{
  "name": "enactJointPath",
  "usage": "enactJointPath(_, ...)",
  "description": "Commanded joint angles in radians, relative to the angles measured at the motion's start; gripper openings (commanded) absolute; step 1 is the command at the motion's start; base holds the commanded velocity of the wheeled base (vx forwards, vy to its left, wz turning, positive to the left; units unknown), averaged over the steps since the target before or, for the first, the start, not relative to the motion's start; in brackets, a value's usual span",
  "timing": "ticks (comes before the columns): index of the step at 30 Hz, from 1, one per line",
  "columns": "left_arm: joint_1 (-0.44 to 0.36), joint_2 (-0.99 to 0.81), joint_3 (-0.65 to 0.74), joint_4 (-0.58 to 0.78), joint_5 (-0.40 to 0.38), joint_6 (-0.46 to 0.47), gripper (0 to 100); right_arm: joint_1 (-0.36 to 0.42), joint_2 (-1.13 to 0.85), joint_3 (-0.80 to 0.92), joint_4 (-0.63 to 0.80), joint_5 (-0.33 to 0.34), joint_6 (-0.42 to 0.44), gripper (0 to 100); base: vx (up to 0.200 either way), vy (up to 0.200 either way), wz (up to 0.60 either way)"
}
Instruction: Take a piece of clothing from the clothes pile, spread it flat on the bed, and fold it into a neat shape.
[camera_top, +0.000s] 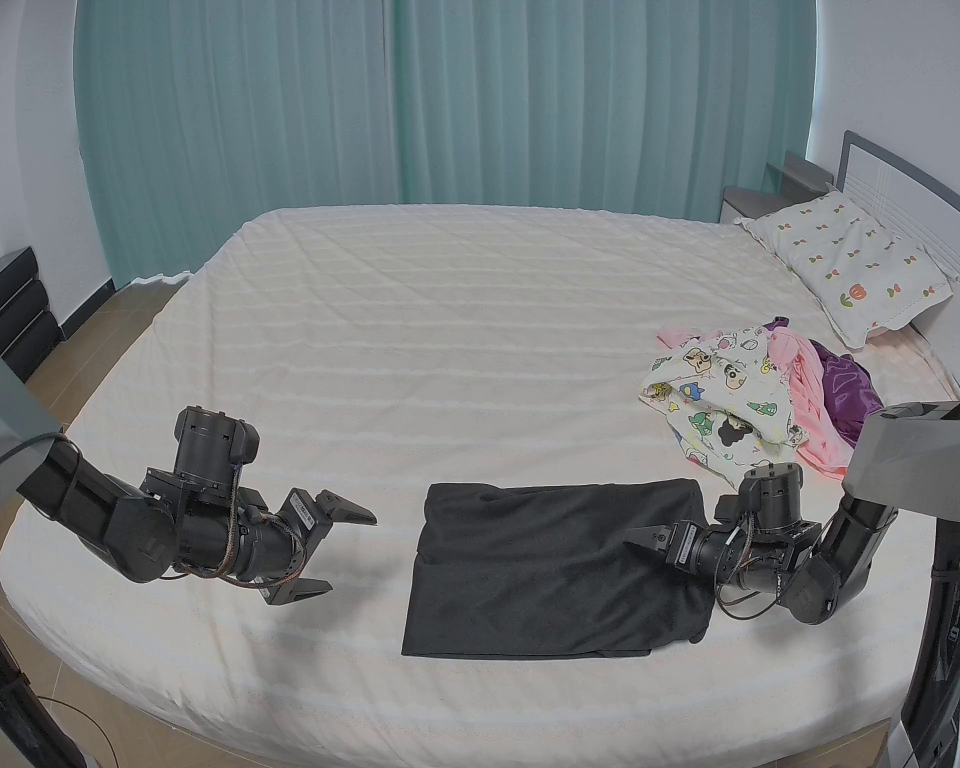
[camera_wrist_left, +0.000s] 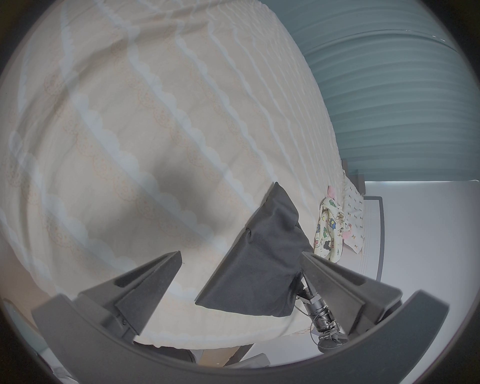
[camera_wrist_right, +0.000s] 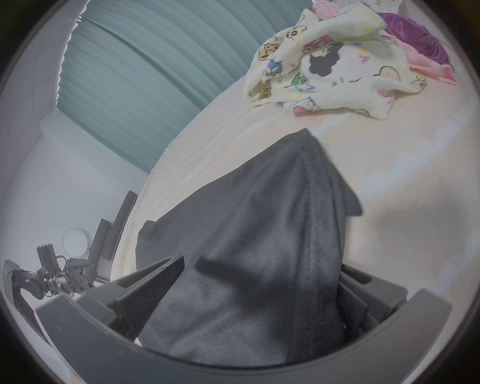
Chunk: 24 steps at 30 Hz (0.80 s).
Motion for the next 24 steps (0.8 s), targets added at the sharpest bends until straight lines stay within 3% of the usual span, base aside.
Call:
enactJointPath(1, 0.0, 0.002, 0.001, -0.001, 0.001, 0.002, 100, -0.015, 0.009, 0.004, 0.002, 0.0, 0.002, 100, 0.0, 0.0, 0.0)
enactJointPath(15, -0.006, 0.002, 0.006, -0.001, 0.001, 0.002, 100, -0.229, -0.143, 0.161, -0.031, 0.003, 0.033, 100, 0.0, 0.0, 0.0)
enactJointPath(21, -0.004, 0.001, 0.012, -0.001, 0.002, 0.002, 100, -0.238, -0.228, 0.293, -0.141, 0.02, 0.157, 100, 0.0, 0.0, 0.0)
enactJointPath(24, -0.007, 0.004, 0.01, -0.001, 0.006, -0.002, 100, -0.241, -0.217, 0.319, -0.196, 0.038, 0.18, 100, -0.2, 0.0, 0.0)
